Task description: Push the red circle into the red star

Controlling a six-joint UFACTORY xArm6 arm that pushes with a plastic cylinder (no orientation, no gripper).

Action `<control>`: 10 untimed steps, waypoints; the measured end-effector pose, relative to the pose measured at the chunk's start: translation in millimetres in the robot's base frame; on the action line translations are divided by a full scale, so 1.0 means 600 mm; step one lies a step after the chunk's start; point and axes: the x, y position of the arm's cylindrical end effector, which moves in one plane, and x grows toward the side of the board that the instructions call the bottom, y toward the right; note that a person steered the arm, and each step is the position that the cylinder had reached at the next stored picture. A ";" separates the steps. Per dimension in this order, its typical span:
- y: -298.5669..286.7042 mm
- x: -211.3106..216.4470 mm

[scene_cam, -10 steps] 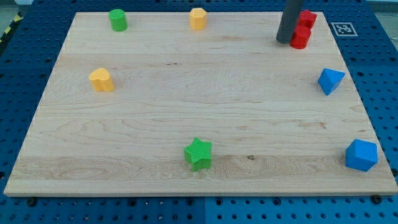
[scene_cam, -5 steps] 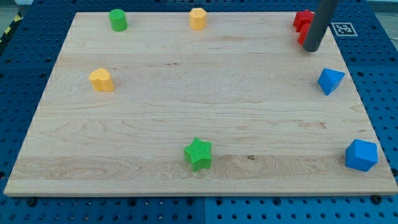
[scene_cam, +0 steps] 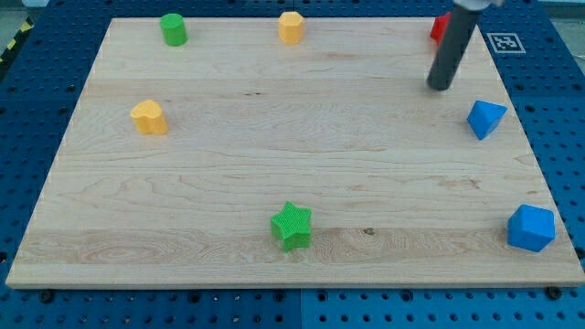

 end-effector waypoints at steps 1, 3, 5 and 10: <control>-0.077 0.022; -0.071 0.056; -0.126 0.216; -0.100 0.291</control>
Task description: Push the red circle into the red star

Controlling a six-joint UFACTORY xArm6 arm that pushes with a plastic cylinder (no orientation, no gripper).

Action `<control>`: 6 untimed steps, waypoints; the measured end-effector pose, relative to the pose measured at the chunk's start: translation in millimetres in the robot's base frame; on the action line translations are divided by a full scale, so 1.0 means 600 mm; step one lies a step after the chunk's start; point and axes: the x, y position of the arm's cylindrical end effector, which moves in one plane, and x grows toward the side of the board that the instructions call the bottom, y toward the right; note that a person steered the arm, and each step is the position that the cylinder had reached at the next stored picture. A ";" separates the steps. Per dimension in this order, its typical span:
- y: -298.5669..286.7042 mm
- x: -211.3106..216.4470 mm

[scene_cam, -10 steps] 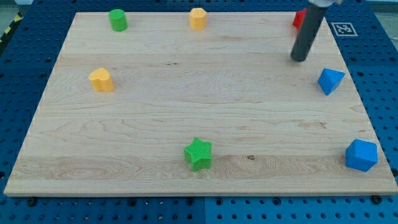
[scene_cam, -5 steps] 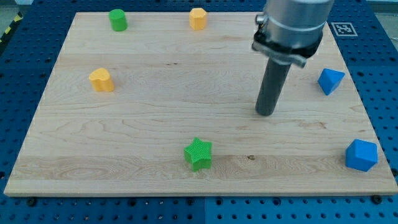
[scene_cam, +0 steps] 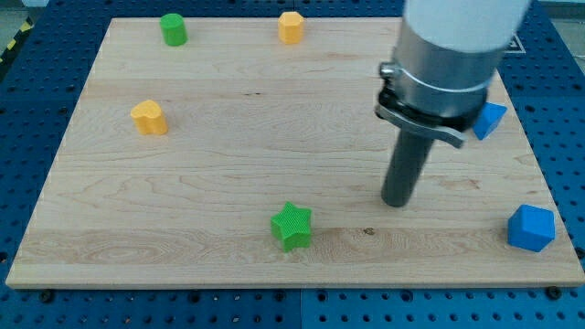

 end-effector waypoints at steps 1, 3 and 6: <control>0.031 0.043; 0.149 0.134; 0.320 0.131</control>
